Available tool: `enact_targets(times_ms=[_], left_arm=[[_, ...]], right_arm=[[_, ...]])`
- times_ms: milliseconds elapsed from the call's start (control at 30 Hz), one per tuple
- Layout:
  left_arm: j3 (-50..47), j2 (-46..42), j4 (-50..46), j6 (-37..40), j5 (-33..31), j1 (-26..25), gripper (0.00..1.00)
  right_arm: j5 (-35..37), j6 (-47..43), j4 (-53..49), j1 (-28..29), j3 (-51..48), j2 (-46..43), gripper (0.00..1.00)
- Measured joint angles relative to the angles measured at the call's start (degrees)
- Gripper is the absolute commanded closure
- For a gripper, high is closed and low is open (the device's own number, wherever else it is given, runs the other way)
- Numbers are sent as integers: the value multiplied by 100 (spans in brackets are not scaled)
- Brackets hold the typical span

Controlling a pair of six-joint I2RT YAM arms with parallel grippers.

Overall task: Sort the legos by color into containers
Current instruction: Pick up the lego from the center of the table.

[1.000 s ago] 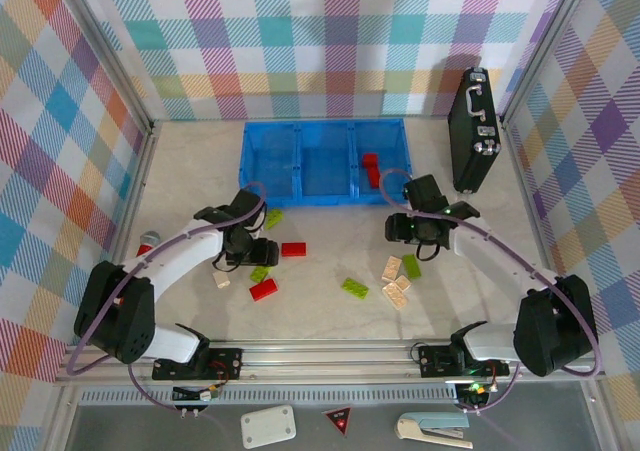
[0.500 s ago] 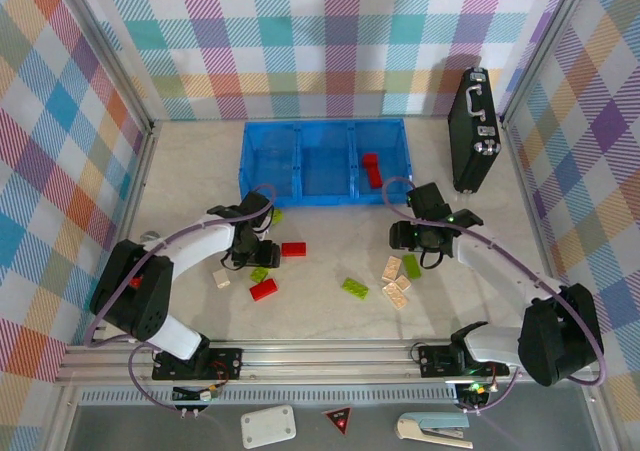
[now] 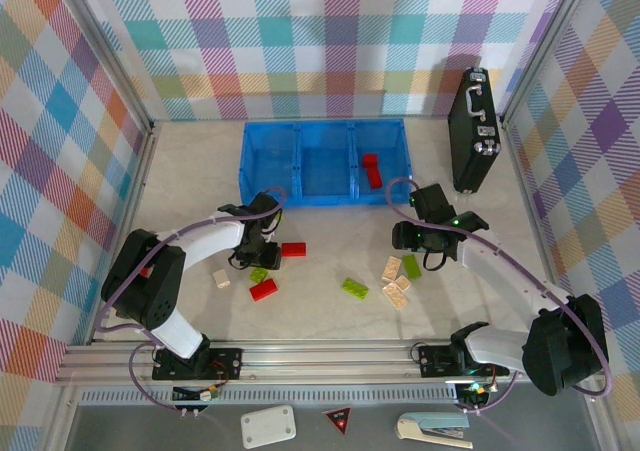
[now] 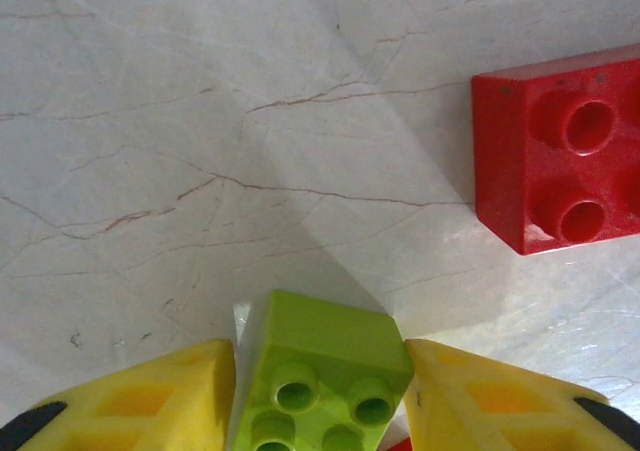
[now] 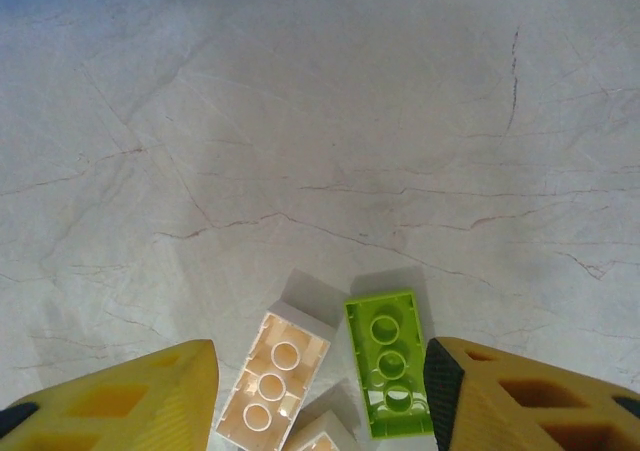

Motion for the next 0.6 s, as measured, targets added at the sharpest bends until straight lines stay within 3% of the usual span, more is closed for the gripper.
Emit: enact_targets(times_ms=[600], left_arm=[[76,22,-13,-4,-179,-17,68]], right_arm=[[20,2,-197,0,28,-120,43]])
